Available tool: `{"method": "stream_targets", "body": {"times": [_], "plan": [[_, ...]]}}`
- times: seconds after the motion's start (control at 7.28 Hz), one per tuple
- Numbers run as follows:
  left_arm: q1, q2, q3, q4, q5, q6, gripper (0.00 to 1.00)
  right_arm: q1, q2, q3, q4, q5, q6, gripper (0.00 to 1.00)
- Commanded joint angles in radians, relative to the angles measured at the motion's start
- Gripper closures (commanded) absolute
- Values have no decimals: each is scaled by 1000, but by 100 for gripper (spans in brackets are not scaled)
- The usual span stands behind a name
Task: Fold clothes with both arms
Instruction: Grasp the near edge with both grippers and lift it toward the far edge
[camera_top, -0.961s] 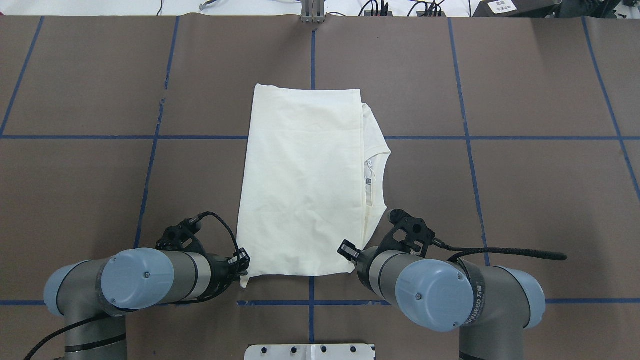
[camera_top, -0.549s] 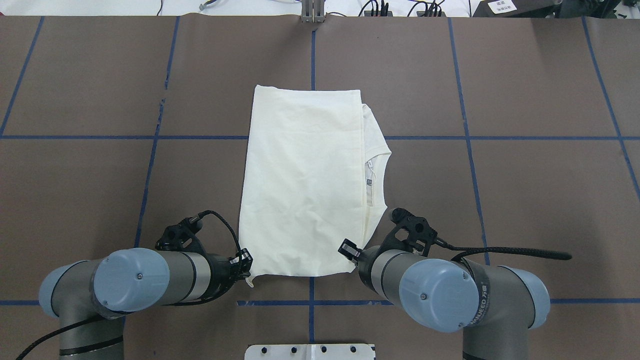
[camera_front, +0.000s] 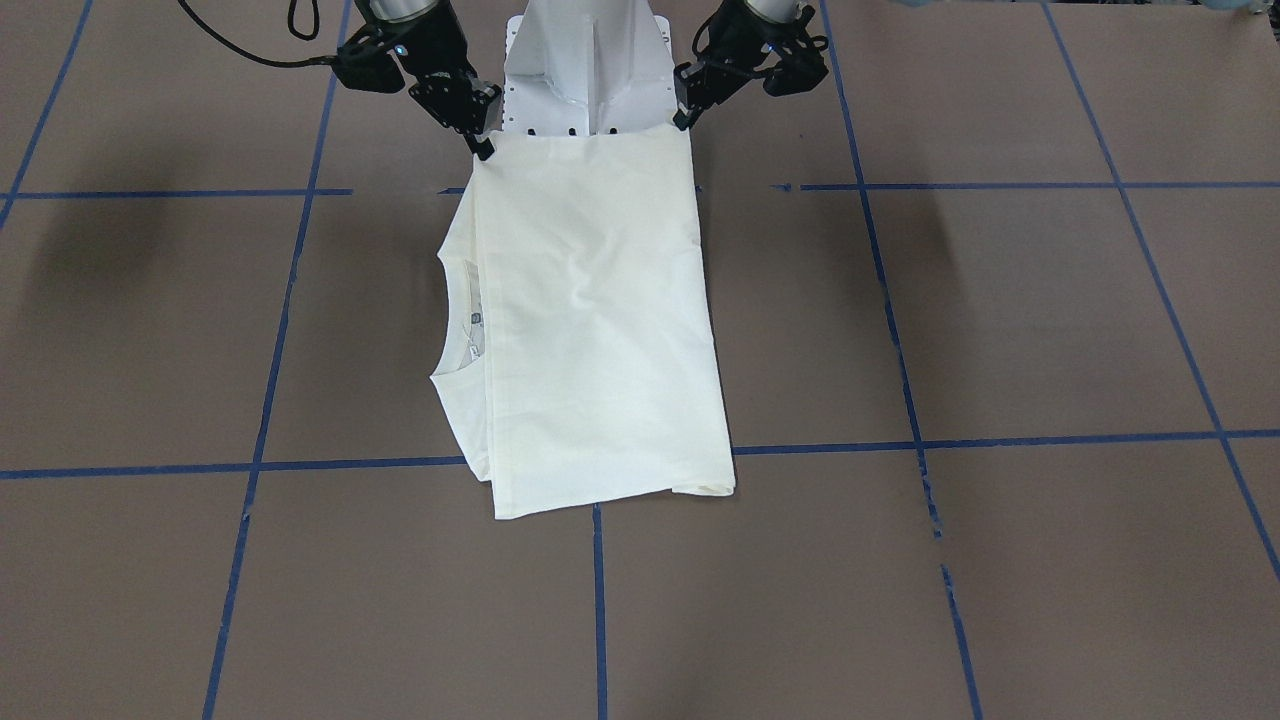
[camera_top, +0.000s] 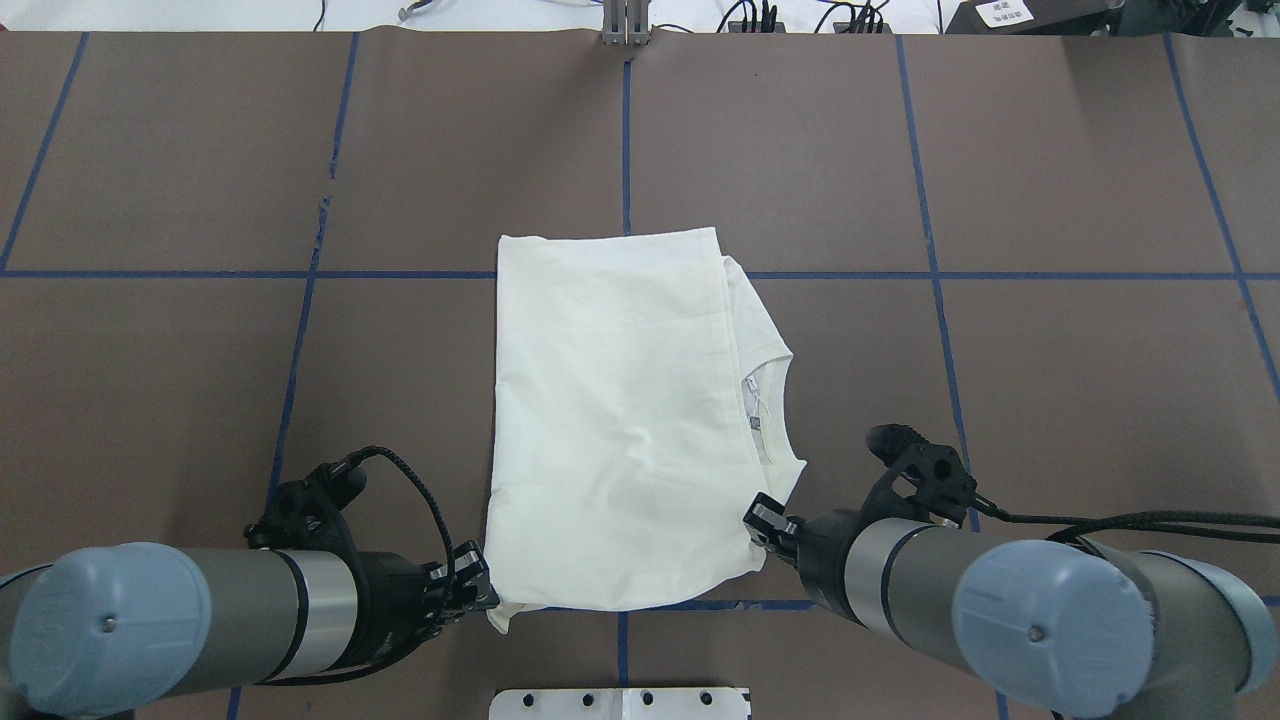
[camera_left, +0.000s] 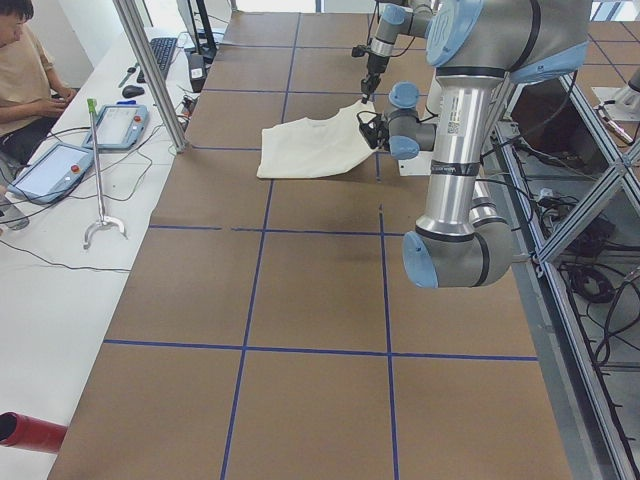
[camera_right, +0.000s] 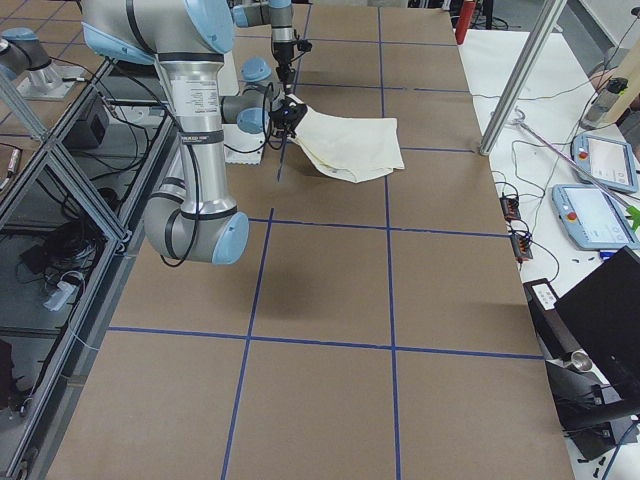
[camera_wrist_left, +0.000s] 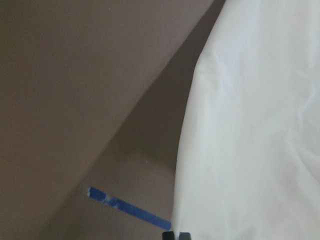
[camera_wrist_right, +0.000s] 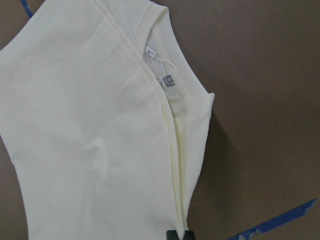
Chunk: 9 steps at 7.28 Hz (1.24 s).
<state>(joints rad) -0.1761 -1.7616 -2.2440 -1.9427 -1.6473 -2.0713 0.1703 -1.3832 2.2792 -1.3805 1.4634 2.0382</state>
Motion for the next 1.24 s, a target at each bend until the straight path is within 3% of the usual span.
{"method": "stream_targets", "body": {"times": [0.0,0.27,0.82,1.1], "plan": [[-84,-95,2,144,3,23,100,93,30,2,6,11,-3,100],[-230,-220,183,143,4,143,100,292,203,-212,8,175,-41,100],[-405,-376,477,114,3,337,100,385,344,-498,14,225,-98,100],[-411,-389,587,-5,4,358,100,409,389,-631,73,271,-99,100]]}}
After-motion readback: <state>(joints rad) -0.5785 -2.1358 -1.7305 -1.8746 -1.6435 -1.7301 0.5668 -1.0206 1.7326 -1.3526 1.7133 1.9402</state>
